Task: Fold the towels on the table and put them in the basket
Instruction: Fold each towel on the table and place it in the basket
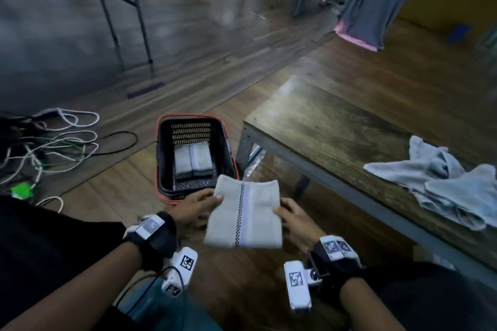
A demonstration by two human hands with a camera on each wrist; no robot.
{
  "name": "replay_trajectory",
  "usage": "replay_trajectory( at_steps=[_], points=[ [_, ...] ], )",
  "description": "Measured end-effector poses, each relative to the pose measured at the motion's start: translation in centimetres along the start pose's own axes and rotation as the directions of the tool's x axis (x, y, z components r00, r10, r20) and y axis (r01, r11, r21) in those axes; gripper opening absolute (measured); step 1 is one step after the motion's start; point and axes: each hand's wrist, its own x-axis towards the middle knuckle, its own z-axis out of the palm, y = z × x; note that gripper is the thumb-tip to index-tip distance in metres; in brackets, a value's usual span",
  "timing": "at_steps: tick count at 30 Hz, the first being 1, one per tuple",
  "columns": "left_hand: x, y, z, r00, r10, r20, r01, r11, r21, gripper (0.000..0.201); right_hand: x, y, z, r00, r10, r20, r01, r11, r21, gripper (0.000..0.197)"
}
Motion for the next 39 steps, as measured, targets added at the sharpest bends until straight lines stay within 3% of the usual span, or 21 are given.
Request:
replay_trajectory(
  at_steps=[5, 11, 16, 19, 24, 28, 33, 39],
  points=[
    [-1.7, -1.0, -3.9, 0.990, -0.035, -0.138, 0.039, 0.999, 0.026, 0.028, 3.5, 1.2, 4.3, 0.998, 0.000, 0.069, 0.009, 0.990, -0.139, 0.018],
    [-0.1, -1.8, -9.0, 0.959, -0.126, -0.254, 0.120, 0.992, -0.040, 0.028, 11.6, -1.4, 9.5, 0.988, 0.018, 0.156, 0.021, 0.969, -0.245, 0.017],
    [7.5, 0.1, -13.7, 0.915, -0.140, -0.377, 0.141, 0.990, -0.026, 0.028, 21.5, -6.2, 12.2, 0.977, -0.008, 0.214, 0.096, 0.911, -0.400, 0.007],
    [14.3, 1.6, -16.5, 0.879, -0.132, -0.458, 0.151, 0.988, 0.006, 0.031, 28.2, -7.9, 13.6, 0.985, 0.026, 0.172, 0.050, 0.905, -0.423, 0.011],
    [25.3, -0.1, -20.3, 0.803, -0.121, -0.584, 0.286, 0.937, 0.200, 0.029, 38.3, -6.9, 16.0, 0.992, 0.044, 0.115, 0.028, 0.831, -0.555, 0.016],
    [31.6, -1.5, -22.6, 0.746, -0.113, -0.656, 0.341, 0.911, 0.231, 0.028, 44.4, -5.5, 18.0, 0.999, 0.008, 0.051, 0.022, 0.827, -0.562, 0.027],
    [36.2, -2.4, -24.0, 0.641, -0.063, -0.765, 0.324, 0.926, 0.195, 0.041, 48.9, -4.9, 19.6, 0.998, -0.062, -0.023, 0.042, 0.856, -0.516, 0.034],
    [37.2, -4.3, -24.0, 0.627, -0.085, -0.774, 0.365, 0.910, 0.195, 0.038, 49.7, -4.0, 19.7, 0.998, -0.053, -0.041, 0.025, 0.856, -0.517, 0.034]
  ],
)
